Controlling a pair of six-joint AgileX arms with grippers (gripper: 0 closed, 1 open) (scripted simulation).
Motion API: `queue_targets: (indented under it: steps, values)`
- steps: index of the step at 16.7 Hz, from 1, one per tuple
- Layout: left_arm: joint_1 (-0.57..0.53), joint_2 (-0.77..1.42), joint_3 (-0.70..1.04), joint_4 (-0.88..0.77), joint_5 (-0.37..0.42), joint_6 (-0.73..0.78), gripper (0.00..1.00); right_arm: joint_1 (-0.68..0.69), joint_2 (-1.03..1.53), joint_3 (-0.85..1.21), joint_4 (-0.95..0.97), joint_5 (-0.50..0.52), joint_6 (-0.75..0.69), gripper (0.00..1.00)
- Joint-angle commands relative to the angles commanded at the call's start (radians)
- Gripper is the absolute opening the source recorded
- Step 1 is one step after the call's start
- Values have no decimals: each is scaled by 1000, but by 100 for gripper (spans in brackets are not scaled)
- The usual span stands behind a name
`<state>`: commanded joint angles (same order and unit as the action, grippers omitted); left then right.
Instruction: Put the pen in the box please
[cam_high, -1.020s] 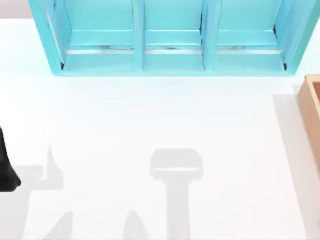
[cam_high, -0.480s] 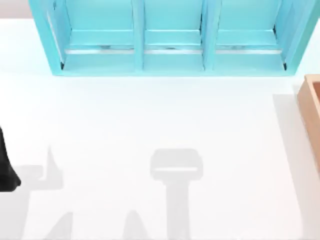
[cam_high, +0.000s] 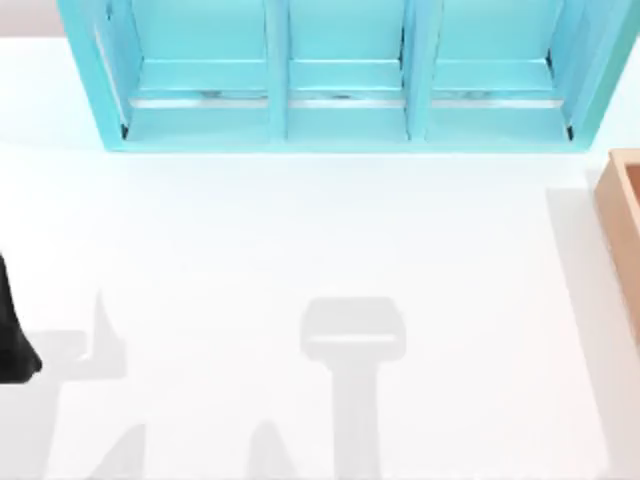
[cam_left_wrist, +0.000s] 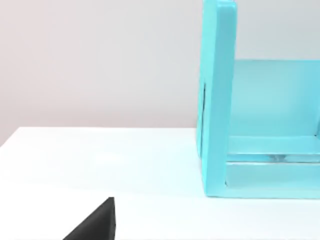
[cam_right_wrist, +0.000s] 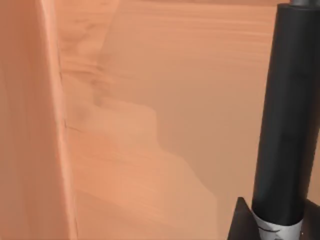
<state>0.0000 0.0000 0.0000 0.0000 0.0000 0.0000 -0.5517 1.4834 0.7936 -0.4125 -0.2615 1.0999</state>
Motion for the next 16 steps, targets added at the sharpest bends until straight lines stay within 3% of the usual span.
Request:
queue_targets:
  steps: [10, 16]
  values:
    - [0, 0, 0, 0, 0, 0, 100, 0, 0, 0, 0, 0, 0, 98]
    - [0, 0, 0, 0, 0, 0, 100, 0, 0, 0, 0, 0, 0, 100]
